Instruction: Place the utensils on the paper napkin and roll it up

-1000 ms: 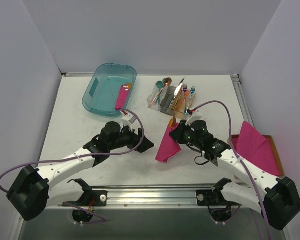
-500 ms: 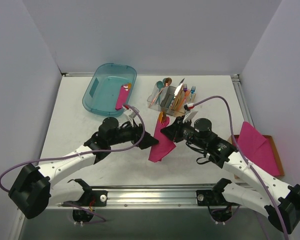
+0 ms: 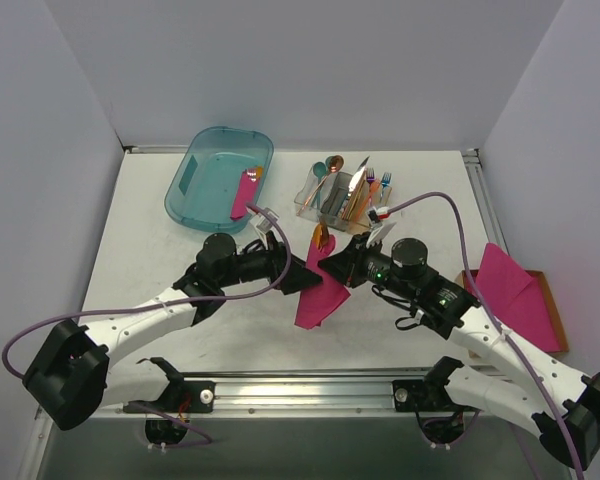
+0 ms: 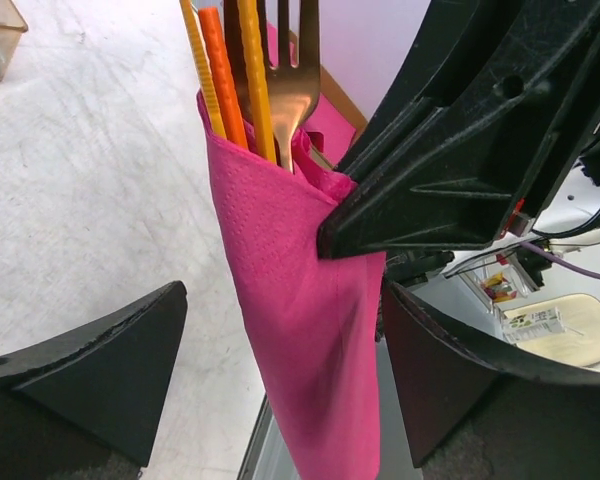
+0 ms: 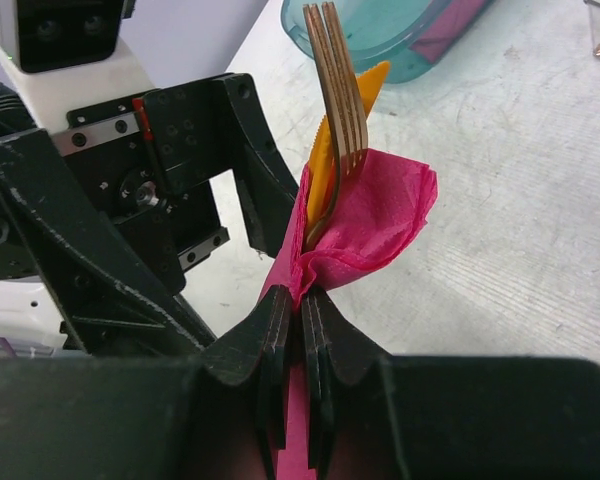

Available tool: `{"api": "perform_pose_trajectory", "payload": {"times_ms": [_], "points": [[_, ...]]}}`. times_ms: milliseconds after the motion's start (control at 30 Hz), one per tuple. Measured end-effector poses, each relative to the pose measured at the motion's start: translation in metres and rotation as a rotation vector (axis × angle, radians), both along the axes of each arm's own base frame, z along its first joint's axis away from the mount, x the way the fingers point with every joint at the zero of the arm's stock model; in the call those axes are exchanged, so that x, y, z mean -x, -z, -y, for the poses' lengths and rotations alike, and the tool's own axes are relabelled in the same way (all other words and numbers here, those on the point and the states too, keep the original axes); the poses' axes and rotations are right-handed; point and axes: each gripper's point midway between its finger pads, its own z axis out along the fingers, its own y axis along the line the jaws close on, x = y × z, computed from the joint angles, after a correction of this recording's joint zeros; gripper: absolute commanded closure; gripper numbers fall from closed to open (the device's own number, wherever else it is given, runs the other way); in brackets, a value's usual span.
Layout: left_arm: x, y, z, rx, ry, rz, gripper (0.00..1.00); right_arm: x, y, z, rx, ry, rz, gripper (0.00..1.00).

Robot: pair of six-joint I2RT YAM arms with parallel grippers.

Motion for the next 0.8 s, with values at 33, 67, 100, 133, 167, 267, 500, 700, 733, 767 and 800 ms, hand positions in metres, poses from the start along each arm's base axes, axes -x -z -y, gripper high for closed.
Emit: {"api": "perform_pose_trajectory", "payload": {"times_ms": [33,67,100,133,167,267,500,700,733,767,800], "points": [[0.000,0.000,0.001,0.006,0.005,-0.003,0.19,0.002,-0.001,-0.001,-0.003,-0.005,0.000,1.00],[0.001,0.000,0.002,0.010,0.010,-0.009,0.21,0.002,-0.001,-0.001,-0.005,-0.008,0.000,1.00],[0.001,0.000,0.003,0.014,0.015,-0.012,0.24,0.004,-0.002,-0.002,-0.007,-0.012,0.000,1.00],[0.001,0.000,0.004,0.018,0.019,-0.016,0.30,0.004,-0.002,-0.002,-0.009,-0.013,0.000,1.00],[0.001,0.000,0.005,0.022,0.023,-0.019,0.31,0.005,-0.003,-0.002,-0.010,-0.014,0.000,1.00],[0.002,-0.002,0.007,0.038,0.039,-0.022,0.33,0.007,-0.004,-0.003,-0.014,-0.019,0.002,1.00],[0.004,-0.003,0.013,0.072,0.077,-0.042,0.52,0.008,-0.005,-0.004,-0.015,-0.023,0.003,1.00],[0.007,-0.008,0.015,0.095,0.100,-0.031,0.68,0.007,-0.005,-0.003,-0.013,-0.012,0.005,1.00],[0.007,-0.009,0.015,0.099,0.101,-0.031,0.71,0.006,-0.005,-0.003,-0.013,-0.009,0.005,1.00],[0.007,-0.010,0.015,0.103,0.104,-0.029,0.73,0.006,-0.005,-0.003,-0.013,-0.008,0.005,1.00],[0.007,-0.011,0.015,0.106,0.105,-0.028,0.79,0.006,-0.005,-0.003,-0.013,-0.006,0.005,1.00]]}}
